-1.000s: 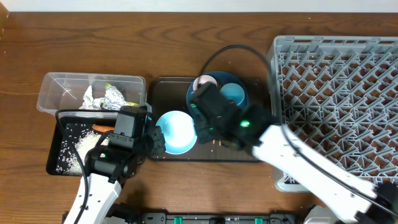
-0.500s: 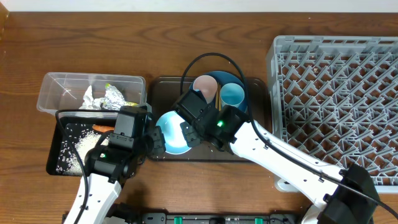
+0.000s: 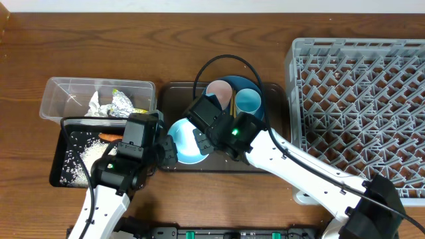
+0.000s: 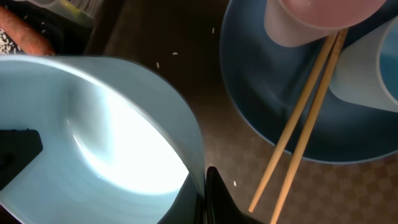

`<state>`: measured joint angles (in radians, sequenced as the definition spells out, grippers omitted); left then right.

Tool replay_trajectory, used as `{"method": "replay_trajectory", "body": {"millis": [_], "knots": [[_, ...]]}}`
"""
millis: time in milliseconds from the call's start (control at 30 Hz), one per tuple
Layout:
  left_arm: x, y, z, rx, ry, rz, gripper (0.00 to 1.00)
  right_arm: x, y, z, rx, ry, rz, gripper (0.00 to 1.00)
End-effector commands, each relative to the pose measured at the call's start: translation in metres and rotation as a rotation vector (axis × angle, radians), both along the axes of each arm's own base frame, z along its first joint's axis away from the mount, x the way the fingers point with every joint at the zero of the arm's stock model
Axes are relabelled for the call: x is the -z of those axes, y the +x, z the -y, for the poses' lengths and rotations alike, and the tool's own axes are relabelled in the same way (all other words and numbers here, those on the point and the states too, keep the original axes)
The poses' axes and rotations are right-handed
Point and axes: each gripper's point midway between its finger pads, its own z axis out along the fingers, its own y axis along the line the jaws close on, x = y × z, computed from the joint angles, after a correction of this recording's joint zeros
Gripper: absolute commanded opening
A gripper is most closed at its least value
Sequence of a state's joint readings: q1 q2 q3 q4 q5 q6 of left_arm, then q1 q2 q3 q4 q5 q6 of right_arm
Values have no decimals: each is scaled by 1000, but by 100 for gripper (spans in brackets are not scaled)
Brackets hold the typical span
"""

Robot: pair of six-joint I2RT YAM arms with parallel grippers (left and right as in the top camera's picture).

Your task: Sort waste into correct bins and load items into the dishwasher rack

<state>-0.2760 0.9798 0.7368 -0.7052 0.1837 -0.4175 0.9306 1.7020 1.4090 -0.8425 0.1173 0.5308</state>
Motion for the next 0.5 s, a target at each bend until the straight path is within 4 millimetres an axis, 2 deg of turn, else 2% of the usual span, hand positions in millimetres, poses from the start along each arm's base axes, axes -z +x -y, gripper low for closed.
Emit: {"method": "replay_trajectory", "body": {"millis": [0, 100, 133, 300, 467], "knots": [[-1, 1, -4, -6, 18, 11, 17, 3, 6, 6, 12, -30, 23, 1], [-1, 1, -3, -6, 17, 12, 17, 3, 13, 13, 37, -48, 39, 1], [-1, 2, -3, -6, 16, 13, 30, 2, 16, 16, 47, -56, 48, 1], [-1, 2, -3, -6, 16, 15, 46, -1, 31, 32, 101, -104, 105, 1], [-2, 3, -3, -6, 14, 19, 56, -2, 39, 40, 128, -124, 129, 1]]}}
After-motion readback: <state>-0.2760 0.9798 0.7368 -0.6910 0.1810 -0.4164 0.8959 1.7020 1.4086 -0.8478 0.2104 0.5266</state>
